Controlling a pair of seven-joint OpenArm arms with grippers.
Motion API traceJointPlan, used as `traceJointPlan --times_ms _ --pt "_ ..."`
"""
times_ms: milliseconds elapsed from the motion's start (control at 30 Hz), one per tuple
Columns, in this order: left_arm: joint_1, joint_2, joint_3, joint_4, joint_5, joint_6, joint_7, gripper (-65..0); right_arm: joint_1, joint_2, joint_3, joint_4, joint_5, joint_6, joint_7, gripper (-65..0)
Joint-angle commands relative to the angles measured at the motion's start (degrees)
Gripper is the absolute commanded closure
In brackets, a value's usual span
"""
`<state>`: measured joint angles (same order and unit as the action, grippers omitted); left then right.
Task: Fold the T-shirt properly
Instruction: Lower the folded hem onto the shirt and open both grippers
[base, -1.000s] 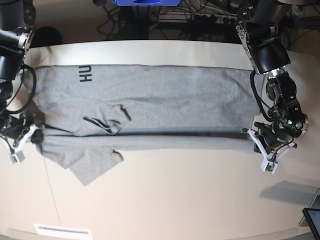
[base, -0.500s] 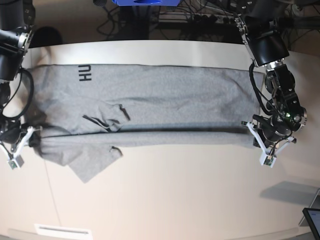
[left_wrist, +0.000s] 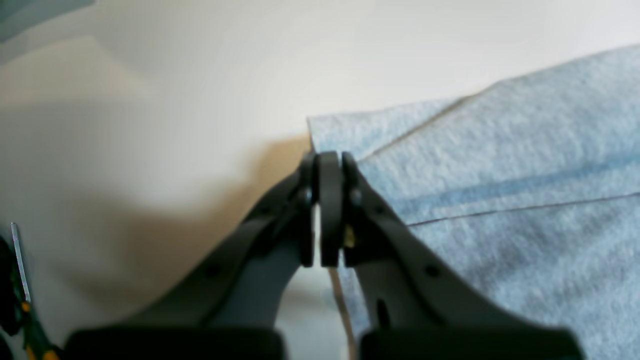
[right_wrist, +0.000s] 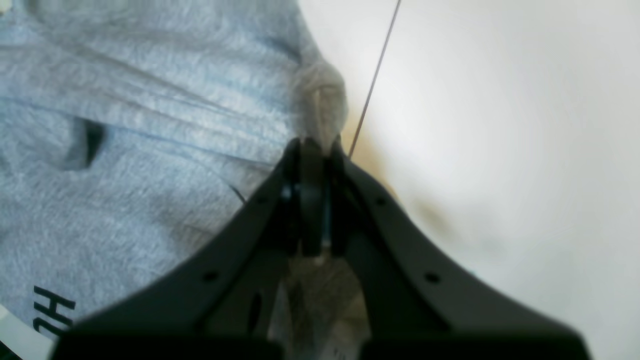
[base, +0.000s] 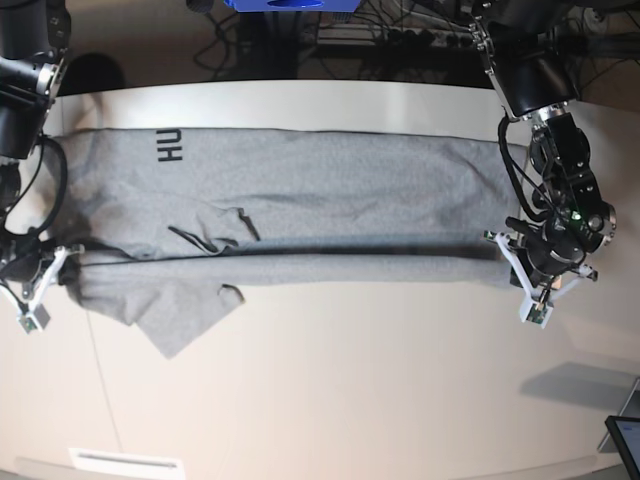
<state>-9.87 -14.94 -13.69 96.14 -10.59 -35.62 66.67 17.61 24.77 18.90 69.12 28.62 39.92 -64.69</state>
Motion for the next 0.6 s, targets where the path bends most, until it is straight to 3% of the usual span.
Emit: traceJointPlan --times_ms 0,200,567 --pt "-0.2 -0.9 -0.2 1.8 0.1 0.2 -0.4 0.0 0.9 1.5 0.7 1.1 0.6 0.1 0.4 0.0" --pt "1.4 -0.8 -0.1 2.9 0.1 0.2 1.1 0.0 -0.4 1.2 2.1 1.1 0.6 0.1 -0.6 0.0" --pt "6.0 -0.8 -0.1 4.3 0.1 0.2 1.2 0.0 -1.8 1.1 9.2 1.1 0.3 0.1 -7.5 0.0"
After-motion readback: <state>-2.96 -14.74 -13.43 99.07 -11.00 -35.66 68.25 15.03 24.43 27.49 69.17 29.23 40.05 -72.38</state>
